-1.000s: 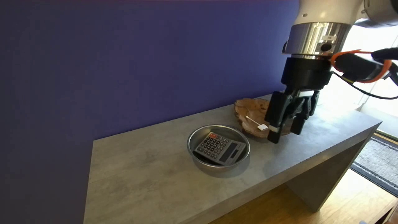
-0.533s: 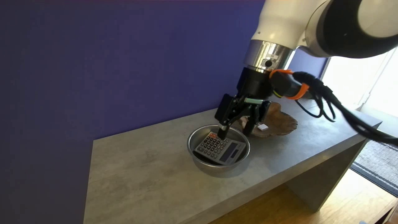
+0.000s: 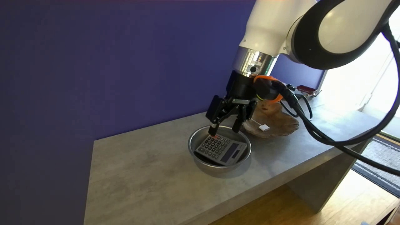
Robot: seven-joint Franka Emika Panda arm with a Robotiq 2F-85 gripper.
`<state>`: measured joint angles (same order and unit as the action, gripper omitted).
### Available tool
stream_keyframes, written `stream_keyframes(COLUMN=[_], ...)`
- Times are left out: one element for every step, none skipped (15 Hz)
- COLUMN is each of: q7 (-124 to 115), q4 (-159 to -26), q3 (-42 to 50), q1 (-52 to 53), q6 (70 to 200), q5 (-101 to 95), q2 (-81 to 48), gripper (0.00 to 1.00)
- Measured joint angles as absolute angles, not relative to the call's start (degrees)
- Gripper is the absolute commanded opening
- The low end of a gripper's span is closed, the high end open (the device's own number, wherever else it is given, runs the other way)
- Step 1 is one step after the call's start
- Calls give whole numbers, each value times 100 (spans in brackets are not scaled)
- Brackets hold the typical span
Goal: Remove the calculator from the silver bowl and put it on the table to the right
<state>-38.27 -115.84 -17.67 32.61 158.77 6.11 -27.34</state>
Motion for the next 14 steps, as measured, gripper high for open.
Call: stream_keyframes(q7=[-3479, -3101, -2746, -2403, -2101, -1858, -1677, -1572, -1502, -1459, -1435, -1423, -1422, -1422], q4=[-11578, -11571, -11559, -11532, -11497, -11455, -11417, -11387, -11364, -11355, -11351, -11350, -11351, -11353], q3=[-1825, -1896, -1964, -2033, -2092, -2134, -2152, -2149, -2147, -2147, -2145, -2137, -2092, -2022], q1=[3158, 3030, 2900, 2771, 2648, 2551, 2482, 2449, 2431, 2424, 2424, 2434, 2478, 2555], q6=[15878, 15872, 15871, 15871, 15871, 15871, 15871, 15871, 15872, 15872, 15879, 15905, 15990, 16116], q5=[664, 735, 813, 898, 952, 987, 995, 995, 995, 995, 995, 995, 983, 971], q2=[-2795, -2882, -2977, -3083, -3194, -3295, -3382, -3457, -3521, -3573, -3613, -3646, -3673, -3697], gripper=[100, 100, 100, 100, 100, 100, 100, 100, 100, 100, 100, 100, 100, 100])
